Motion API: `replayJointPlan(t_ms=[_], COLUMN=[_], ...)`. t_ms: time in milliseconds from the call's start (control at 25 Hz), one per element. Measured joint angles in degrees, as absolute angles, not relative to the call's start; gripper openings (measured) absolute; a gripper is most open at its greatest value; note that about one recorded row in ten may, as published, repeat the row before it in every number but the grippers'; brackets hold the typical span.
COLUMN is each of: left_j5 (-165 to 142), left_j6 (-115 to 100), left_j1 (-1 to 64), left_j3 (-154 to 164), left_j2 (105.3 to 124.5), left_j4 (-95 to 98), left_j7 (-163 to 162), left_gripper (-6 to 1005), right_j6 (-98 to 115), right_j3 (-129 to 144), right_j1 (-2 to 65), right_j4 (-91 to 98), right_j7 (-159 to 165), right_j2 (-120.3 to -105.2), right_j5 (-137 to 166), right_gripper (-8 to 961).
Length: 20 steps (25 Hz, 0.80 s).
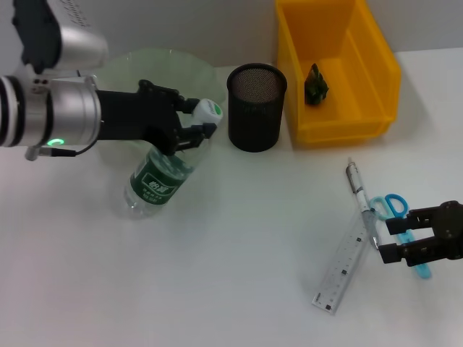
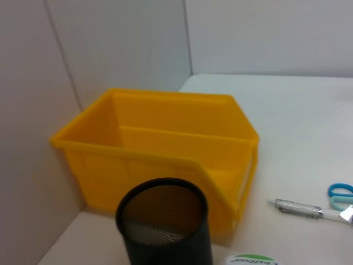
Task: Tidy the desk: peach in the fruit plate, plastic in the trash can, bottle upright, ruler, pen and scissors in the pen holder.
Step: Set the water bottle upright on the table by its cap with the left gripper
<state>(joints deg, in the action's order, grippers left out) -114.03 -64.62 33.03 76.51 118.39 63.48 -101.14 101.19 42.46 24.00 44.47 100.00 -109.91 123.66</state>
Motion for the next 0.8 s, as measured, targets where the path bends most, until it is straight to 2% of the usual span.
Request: replayJointPlan(t_ms=[800], left_j5=[-111.5], left_j6=[-73.0], left_j1=[30.4], left_j3=[64.0], left_j2=[118.20], left_j4=[62.6], left_j7=[-100.1], left_gripper=[435], right_j6=[101.0], right_j3=[42.5], right_j1=[24.4], right_j4=[44.5], right_j7=[99.9], right_j2=[-109.95], right_j5=[123.7], right_gripper=[834])
